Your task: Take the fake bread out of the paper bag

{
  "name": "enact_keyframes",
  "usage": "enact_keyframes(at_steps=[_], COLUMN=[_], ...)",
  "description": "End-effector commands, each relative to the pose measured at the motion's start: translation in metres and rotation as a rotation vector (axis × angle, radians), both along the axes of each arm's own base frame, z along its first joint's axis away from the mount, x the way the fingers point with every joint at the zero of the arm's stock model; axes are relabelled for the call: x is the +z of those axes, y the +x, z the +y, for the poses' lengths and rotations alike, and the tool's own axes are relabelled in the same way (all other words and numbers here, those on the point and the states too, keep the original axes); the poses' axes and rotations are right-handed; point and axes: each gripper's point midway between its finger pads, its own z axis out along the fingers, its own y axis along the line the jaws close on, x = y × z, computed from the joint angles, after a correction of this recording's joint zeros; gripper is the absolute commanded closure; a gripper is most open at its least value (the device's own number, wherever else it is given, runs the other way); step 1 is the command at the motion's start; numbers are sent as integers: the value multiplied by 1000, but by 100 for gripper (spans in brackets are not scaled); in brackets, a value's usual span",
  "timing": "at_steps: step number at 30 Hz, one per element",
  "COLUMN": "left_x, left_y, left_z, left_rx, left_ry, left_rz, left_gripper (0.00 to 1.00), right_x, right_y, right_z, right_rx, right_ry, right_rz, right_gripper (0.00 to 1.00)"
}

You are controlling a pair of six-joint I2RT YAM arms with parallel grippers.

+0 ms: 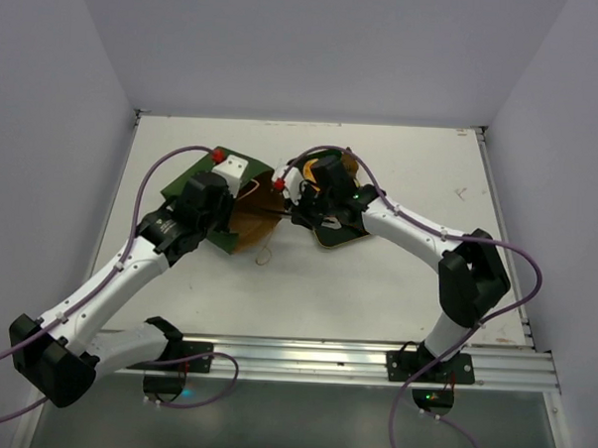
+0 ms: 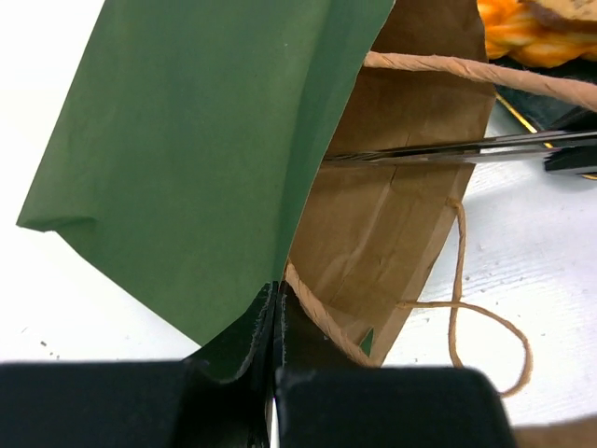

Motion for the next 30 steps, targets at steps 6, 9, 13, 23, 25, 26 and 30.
enact_keyframes(at_steps=[6,9,13,23,25,26,30], left_x=[11,7,8,1,0,0,-4], left_y=[-10,-15,-19,-26,-28,-28,-30], left_z=[-13,-15,-16,-20,-21,-21,-22], left_rx=[-82,-112,-135,-209,-219,-219,-252], left_ry=[-88,-92,-98,-86,-92,-91,-68], left_rz=[-63,-56,-65,-61,-57,-55,-50], left_gripper=[100,100,100,100,100,100,100], right_x=[50,60,66,48,43,42,36], right_y=[6,5,4,1,-1,-2,-5], right_z=[25,34,43,38,36,36,35], right_rx=[161,172,170,196,208,212,230], right_ry=[-110,-146,-184,-275,-287,-288,-306], right_rz=[-546,-662,-761,-869,-872,-874,-888], right_gripper=[91,91,89,79,77,76,71])
